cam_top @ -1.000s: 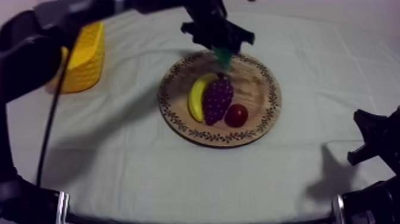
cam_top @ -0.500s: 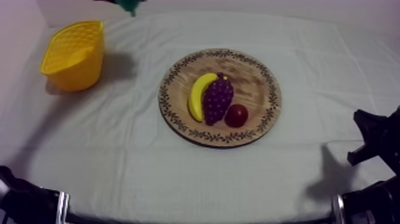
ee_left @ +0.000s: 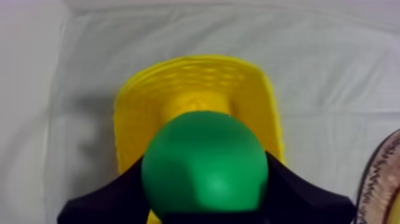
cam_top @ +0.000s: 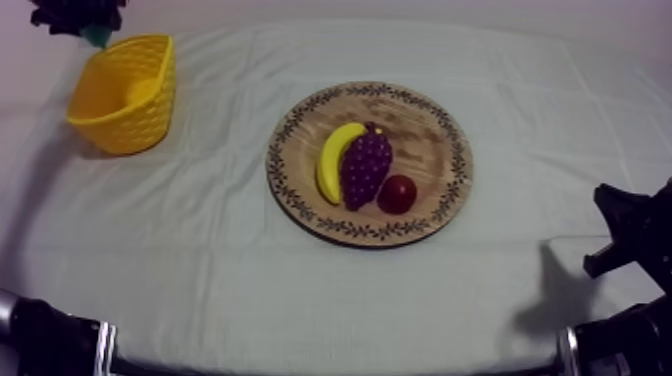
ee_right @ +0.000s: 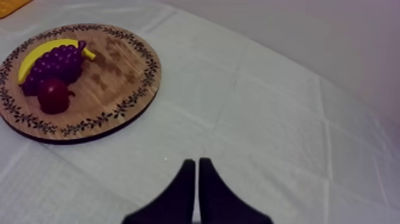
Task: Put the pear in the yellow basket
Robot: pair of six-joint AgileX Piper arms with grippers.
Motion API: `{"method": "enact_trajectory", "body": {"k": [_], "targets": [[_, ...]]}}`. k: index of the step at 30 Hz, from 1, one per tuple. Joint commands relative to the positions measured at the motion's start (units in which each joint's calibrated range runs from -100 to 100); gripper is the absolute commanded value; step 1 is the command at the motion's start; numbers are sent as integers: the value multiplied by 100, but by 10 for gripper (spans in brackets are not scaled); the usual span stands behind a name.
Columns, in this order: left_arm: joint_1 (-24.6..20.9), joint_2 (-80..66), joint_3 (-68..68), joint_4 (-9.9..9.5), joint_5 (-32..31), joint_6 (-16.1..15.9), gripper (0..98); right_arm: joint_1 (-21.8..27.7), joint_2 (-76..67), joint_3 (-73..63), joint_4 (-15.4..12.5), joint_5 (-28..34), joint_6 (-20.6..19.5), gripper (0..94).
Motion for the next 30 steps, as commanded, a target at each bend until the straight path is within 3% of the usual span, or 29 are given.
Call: {"method": "enact_trajectory", "body": {"k": [1,6,13,17,30], "targets": [[-133,137,12,59,-40,-183,703,-4,-1,-1,0,0,1,3],[-273,359,70,215,-73,-465,855,-4,-1,-1,0,0,1,3],[-420,-100,587,441,-202,-756,897,-4,-1,-1,0,0,1,3],[-454,-814,1166,510,-447,-827,831,-4,-1,-1,0,0,1,3],[-294,-3686,2586,539,-863,-717,463,-4,-1,-1,0,0,1,3]]}}
